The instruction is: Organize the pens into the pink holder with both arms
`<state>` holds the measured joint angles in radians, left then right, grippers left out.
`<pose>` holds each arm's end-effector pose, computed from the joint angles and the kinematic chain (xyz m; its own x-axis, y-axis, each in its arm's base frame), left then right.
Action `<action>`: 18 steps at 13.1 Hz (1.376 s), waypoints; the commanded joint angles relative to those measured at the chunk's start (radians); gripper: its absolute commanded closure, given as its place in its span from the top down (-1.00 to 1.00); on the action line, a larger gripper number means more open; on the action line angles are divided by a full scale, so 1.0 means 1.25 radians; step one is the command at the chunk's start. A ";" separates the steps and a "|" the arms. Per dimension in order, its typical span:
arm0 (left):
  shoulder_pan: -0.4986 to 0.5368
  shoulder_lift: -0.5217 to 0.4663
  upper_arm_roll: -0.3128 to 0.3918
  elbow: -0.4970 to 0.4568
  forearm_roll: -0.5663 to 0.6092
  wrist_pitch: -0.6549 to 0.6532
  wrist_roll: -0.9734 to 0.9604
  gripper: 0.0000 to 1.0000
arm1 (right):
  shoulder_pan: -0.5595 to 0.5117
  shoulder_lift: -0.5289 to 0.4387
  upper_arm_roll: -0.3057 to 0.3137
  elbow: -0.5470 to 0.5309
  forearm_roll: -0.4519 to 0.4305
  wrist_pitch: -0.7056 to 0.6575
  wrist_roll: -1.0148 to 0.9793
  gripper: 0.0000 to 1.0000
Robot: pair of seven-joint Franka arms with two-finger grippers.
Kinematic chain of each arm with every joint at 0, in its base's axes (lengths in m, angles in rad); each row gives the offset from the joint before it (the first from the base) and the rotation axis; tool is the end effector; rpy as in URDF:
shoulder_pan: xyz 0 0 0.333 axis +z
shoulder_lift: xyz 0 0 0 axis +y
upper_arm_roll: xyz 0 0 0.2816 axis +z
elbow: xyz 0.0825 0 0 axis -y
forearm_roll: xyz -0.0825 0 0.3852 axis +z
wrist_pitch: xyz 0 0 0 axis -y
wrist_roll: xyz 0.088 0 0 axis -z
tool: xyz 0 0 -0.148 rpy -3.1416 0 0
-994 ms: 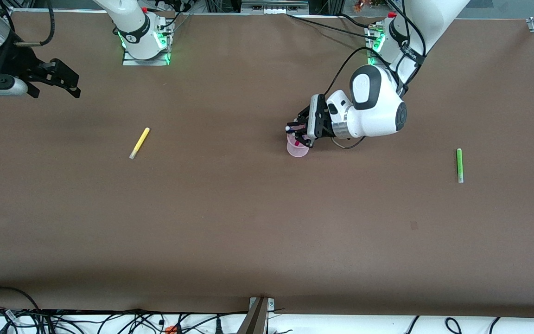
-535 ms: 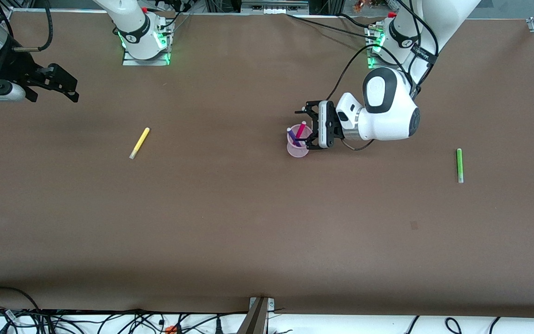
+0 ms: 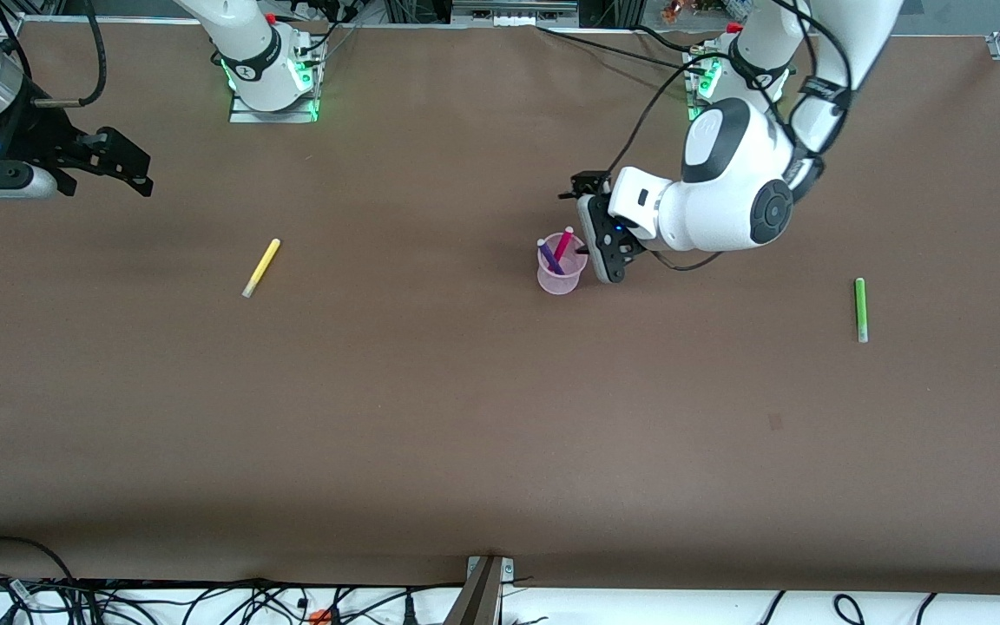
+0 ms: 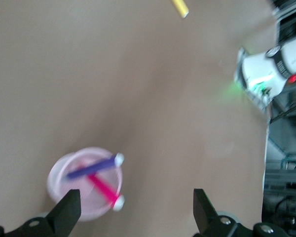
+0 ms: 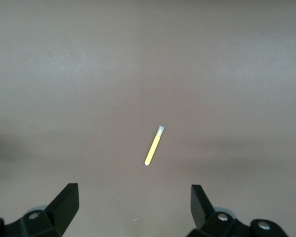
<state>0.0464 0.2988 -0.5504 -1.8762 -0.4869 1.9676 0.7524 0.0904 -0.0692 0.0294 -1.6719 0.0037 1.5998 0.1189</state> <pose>0.4977 -0.3212 0.3063 0.5646 -0.8023 0.1939 -0.7439 -0.3928 0.5407 0.5341 0.0652 0.5415 1.0000 0.0007 -0.0031 0.0007 -1.0000 -0.0013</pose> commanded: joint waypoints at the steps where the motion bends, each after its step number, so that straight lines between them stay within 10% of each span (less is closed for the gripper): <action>1: 0.000 0.005 0.006 0.126 0.213 -0.161 -0.183 1.00 | 0.002 0.010 0.012 0.018 -0.004 -0.005 0.009 1.00; 6: 0.019 0.005 0.050 0.264 0.475 -0.276 -0.248 1.00 | 0.016 0.012 0.012 0.020 -0.007 -0.004 0.010 1.00; 13: 0.016 -0.034 0.200 0.379 0.484 -0.356 -0.251 1.00 | 0.016 0.014 0.012 0.020 -0.009 -0.001 0.010 1.00; 18: -0.100 -0.147 0.469 0.316 0.385 -0.335 -0.306 1.00 | 0.016 0.016 0.011 0.018 -0.010 0.000 0.009 1.00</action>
<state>-0.0419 0.1944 -0.0596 -1.4101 0.0593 1.5460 0.4028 0.1071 -0.0571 0.0425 -1.6668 0.0037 1.6015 0.1189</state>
